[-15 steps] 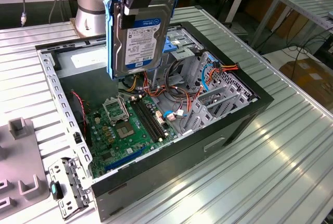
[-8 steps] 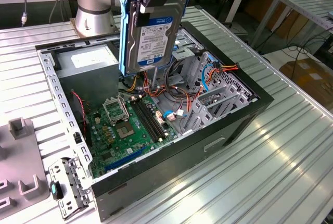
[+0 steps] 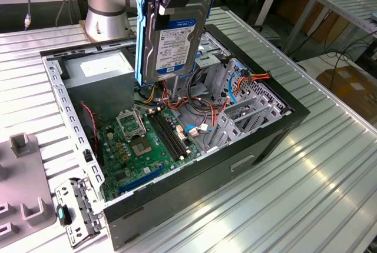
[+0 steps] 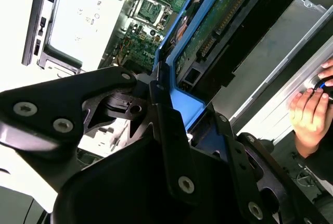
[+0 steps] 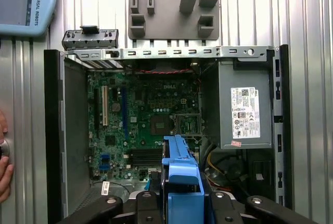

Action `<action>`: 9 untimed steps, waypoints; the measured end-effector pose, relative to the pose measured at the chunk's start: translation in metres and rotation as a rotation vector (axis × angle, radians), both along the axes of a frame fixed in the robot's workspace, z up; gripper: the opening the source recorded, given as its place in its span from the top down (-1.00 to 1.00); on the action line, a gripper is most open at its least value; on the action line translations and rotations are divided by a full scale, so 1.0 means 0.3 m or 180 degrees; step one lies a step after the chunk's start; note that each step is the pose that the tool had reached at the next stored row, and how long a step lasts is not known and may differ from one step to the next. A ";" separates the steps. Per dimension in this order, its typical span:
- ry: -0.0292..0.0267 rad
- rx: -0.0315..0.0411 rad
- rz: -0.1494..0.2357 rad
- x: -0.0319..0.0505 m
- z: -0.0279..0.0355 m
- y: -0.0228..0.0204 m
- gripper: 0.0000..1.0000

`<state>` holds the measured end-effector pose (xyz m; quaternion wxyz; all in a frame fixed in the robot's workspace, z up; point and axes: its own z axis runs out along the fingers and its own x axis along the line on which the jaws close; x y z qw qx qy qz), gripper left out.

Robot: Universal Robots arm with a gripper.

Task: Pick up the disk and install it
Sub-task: 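Insert the disk into the insertion slot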

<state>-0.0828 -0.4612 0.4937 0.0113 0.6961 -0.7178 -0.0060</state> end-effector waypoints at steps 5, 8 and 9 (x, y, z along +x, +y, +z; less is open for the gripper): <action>0.0000 0.0000 0.0000 0.000 0.000 0.000 0.26; 0.0000 0.0000 0.0001 0.001 0.000 -0.004 0.26; 0.0000 0.0000 0.0000 0.000 -0.001 -0.010 0.26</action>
